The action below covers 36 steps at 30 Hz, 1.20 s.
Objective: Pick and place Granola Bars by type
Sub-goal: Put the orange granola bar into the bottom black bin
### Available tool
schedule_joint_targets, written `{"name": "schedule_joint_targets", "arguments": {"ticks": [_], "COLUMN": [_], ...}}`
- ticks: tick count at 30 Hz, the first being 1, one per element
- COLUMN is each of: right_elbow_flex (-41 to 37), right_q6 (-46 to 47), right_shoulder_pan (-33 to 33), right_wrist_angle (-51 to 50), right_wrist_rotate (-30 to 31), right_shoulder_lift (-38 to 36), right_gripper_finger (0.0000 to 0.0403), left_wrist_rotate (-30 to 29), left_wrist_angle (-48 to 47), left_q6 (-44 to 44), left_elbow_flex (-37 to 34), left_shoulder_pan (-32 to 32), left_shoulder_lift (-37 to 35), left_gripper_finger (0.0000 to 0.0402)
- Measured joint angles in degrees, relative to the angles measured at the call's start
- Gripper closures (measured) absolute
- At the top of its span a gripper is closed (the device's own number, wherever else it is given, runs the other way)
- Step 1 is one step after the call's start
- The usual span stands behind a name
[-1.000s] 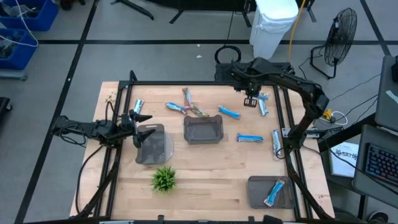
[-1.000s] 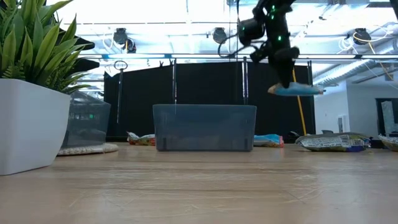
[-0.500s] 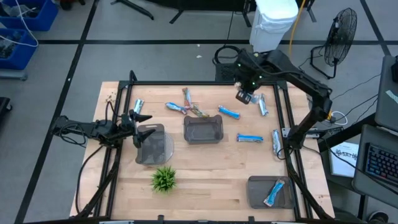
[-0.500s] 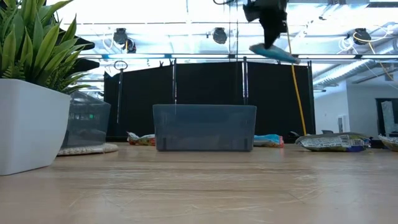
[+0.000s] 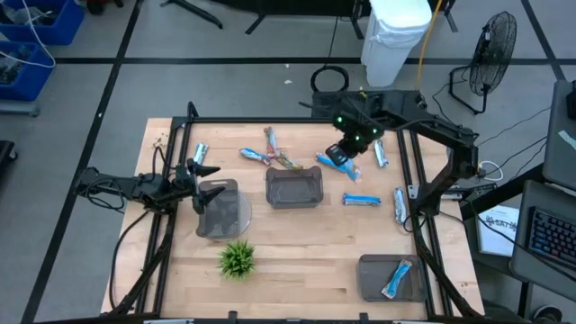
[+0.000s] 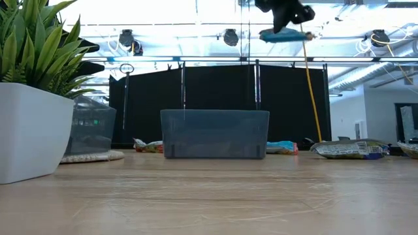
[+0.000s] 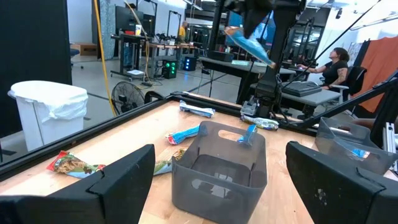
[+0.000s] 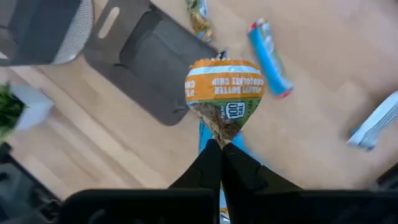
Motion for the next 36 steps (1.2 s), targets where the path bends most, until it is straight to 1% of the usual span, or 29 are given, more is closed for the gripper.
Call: {"name": "schedule_joint_targets", "arguments": {"ticks": [5,16,22,28,36], "right_elbow_flex": [-0.02,-0.02,-0.07,-3.19,-8.62], "right_q6": [8.57,25.38,36.61,48.51,67.55], "right_shoulder_pan": [6.71,25.33,34.27,41.56,50.96], "right_wrist_angle": [0.01,-0.01,0.01,0.02,-0.03], "right_wrist_rotate": [0.67,7.44,10.92,10.78,8.96], "right_shoulder_lift": [-0.02,-0.02,-0.02,-0.02,-0.02], "right_gripper_finger": [0.0403,0.0403,0.0403,0.0403,0.0403], "left_wrist_rotate": [0.0,0.0,0.0,0.0,0.0], "left_wrist_angle": [0.0,0.0,0.0,0.0,0.0], "left_q6": [0.0,0.02,0.02,0.0,0.02], "left_elbow_flex": [0.01,0.01,0.01,0.01,0.01], "left_shoulder_pan": [0.01,0.0,0.01,0.01,0.01], "left_shoulder_lift": [-0.01,-0.01,-0.01,-0.01,0.0], "left_gripper_finger": [0.0041,0.0041,0.0041,0.0041,0.0041]}}
